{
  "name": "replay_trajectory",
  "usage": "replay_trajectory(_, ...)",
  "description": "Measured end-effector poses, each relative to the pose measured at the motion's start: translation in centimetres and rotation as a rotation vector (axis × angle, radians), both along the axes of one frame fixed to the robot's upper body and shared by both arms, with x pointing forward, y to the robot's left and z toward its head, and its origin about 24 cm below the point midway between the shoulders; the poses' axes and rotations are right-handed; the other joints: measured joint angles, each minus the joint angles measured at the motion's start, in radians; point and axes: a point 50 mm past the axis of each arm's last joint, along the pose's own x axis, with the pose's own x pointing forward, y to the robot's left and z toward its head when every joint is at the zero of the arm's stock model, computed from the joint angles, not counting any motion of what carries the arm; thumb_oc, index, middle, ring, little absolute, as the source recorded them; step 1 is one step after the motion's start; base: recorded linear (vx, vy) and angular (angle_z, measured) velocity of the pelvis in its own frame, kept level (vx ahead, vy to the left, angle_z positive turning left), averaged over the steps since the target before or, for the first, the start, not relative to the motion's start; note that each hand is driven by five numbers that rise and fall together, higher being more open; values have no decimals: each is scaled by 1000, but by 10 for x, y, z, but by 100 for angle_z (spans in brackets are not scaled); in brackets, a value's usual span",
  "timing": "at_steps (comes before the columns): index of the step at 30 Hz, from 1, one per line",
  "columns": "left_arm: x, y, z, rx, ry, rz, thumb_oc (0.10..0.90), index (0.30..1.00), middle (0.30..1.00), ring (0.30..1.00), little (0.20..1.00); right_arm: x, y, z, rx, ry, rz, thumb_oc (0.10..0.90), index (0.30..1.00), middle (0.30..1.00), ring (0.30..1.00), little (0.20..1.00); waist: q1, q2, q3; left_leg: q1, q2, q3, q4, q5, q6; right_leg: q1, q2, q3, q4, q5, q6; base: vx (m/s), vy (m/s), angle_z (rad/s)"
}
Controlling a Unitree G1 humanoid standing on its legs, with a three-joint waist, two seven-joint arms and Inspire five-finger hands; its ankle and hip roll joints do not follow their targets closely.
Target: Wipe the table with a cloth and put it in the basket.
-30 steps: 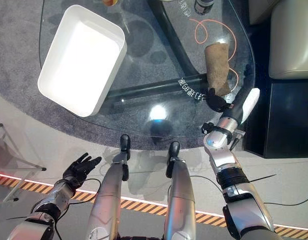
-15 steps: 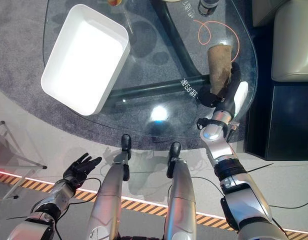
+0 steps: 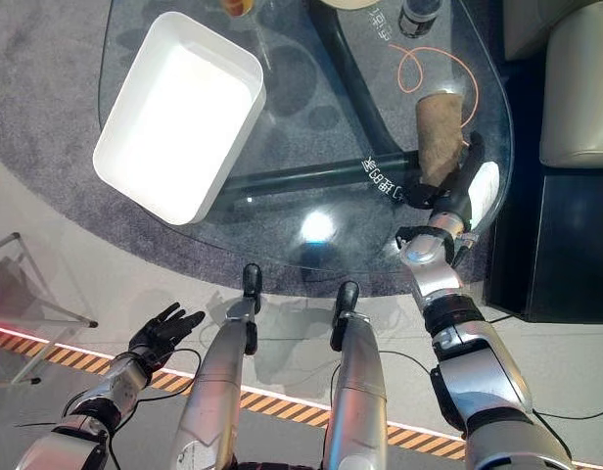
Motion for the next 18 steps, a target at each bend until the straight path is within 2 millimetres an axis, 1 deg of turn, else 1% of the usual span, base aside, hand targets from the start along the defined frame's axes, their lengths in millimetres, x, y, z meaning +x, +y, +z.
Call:
replay_trajectory(9, 1, -4, -1, 12, 11, -32, 800, 900, 900, 900, 900, 3, -6, 1, 12, 32, -40, 800, 900, 900, 900, 900, 3, 1, 0, -1, -2, -6, 4, 1, -2, 1, -3, -5, 9, -3, -2, 2, 1, 1)
replay_trajectory(10, 1, -4, -1, 12, 11, -32, 800, 900, 900, 900, 900, 3, -6, 1, 12, 32, -41, 655, 775, 775, 775, 755, 3, 1, 0, -1, -2, -7, 4, 2, -2, 0, -3, -6, 10, -3, -2, 10, 2, 3)
replay_trajectory(11, 1, -4, -1, 12, 12, -32, 800, 900, 900, 900, 900, 3, -7, 1, 12, 42, -49, 100, 300, 300, 300, 200, 3, 2, 0, -1, -2, -8, 4, 3, -3, 0, -3, -7, 13, -5, -3, 0, 0, 0)
replay_trajectory(13, 1, -4, -1, 11, 14, -33, 800, 900, 900, 900, 900, 3, -8, 0, 16, 47, -54, 100, 300, 300, 300, 200, 3, 3, 0, -1, -2, -9, 4, 3, -3, 0, -4, -8, 14, -6, -3, 0, 0, 0)
replay_trajectory(18, 1, -5, -1, 9, 17, -35, 800, 900, 900, 900, 900, 4, -12, 0, 16, 66, -79, 100, 300, 300, 300, 200, 3, 14, 2, -2, -2, -12, 3, 3, -2, 0, -3, -10, 15, -7, -5, 0, 0, 0)
